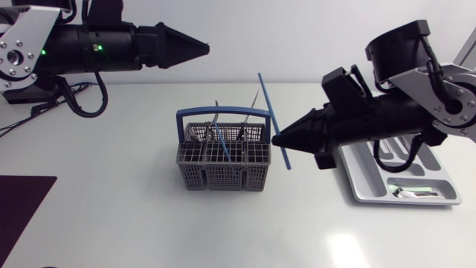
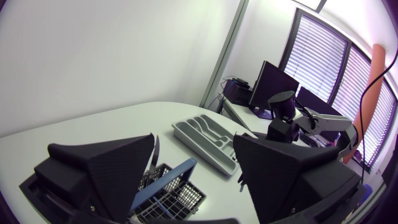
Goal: Sort the cutlery from the basket into the organizer compartments.
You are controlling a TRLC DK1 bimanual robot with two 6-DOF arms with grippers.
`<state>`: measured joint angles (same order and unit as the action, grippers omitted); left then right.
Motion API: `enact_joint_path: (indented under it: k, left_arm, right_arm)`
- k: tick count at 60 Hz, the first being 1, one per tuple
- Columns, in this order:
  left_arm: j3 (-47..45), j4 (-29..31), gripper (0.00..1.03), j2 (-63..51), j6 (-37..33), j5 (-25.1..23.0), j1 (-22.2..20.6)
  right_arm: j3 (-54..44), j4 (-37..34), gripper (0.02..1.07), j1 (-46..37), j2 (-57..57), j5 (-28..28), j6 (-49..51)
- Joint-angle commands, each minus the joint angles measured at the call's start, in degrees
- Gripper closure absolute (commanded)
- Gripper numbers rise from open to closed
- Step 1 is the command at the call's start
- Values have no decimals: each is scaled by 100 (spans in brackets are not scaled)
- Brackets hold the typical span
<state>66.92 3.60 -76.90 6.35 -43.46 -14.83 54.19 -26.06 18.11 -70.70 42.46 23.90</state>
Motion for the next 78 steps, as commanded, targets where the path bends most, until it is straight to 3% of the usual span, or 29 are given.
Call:
enact_joint_path:
  k: [1, 9, 24, 36, 60, 69, 78]
  left_arm:
    - [-108, -78, 9, -79, -134, -13, 121]
    - [-442, 10, 9, -53, -635, 356, 42]
    - [-838, 168, 9, -9, -1127, 505, -11]
    - [-1040, 423, 9, 79, -1646, 760, -99]
    - [-1471, 678, 8, 685, -2173, 760, -108]
    - [-1787, 686, 8, 914, -2612, 1042, -319]
    - [-2077, 678, 8, 1063, -3034, 1332, -547]
  right_arm:
    - [-225, -197, 101, -449, 144, 79, 291]
    - [-331, -461, 101, -1160, 188, 96, 677]
    - [-383, -602, 101, -2637, -260, 52, 1134]
    - [-137, -549, 101, -3507, -1157, -361, 1161]
    - [504, 5, 101, -3674, -2792, -1451, 185]
    - [654, 137, 100, -3604, -3222, -1776, 53]
    - [698, 277, 90, -3490, -3486, -2040, -87]
